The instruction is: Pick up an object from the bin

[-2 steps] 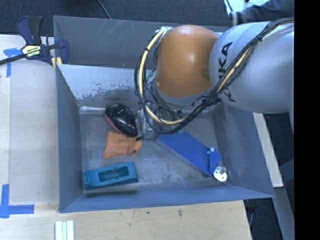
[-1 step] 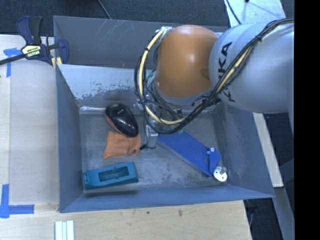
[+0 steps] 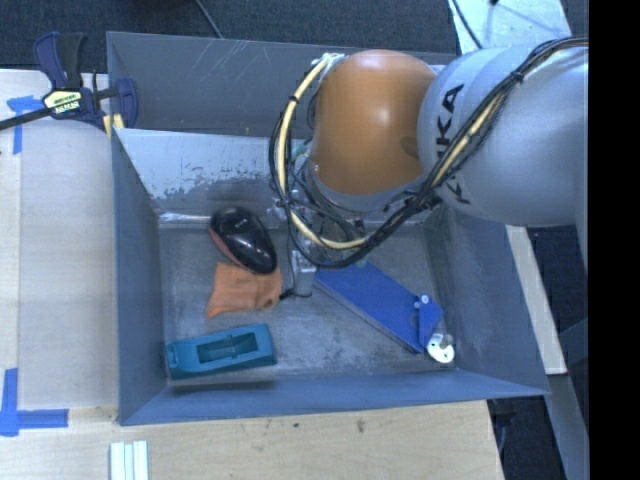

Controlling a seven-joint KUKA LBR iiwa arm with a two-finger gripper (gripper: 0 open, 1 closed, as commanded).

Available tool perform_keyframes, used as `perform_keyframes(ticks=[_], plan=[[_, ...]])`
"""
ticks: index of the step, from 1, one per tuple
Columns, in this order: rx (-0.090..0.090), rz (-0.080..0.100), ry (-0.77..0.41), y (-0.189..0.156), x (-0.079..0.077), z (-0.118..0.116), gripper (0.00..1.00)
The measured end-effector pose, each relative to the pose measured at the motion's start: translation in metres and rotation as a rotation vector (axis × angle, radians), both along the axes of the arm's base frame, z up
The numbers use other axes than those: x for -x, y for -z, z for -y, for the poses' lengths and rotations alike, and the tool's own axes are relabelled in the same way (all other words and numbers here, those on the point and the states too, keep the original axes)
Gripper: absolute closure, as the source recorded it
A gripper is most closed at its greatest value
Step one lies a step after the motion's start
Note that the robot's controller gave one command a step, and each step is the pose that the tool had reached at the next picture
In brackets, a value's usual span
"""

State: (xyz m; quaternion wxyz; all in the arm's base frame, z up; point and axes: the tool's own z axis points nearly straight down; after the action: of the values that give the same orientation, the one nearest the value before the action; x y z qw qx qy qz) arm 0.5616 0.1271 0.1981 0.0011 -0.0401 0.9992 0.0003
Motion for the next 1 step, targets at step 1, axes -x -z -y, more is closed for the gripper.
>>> perform_keyframes(ticks=[1], plan=[[-0.001,0.008,-0.066,0.0401,-0.0059,-0.0063,0.0]])
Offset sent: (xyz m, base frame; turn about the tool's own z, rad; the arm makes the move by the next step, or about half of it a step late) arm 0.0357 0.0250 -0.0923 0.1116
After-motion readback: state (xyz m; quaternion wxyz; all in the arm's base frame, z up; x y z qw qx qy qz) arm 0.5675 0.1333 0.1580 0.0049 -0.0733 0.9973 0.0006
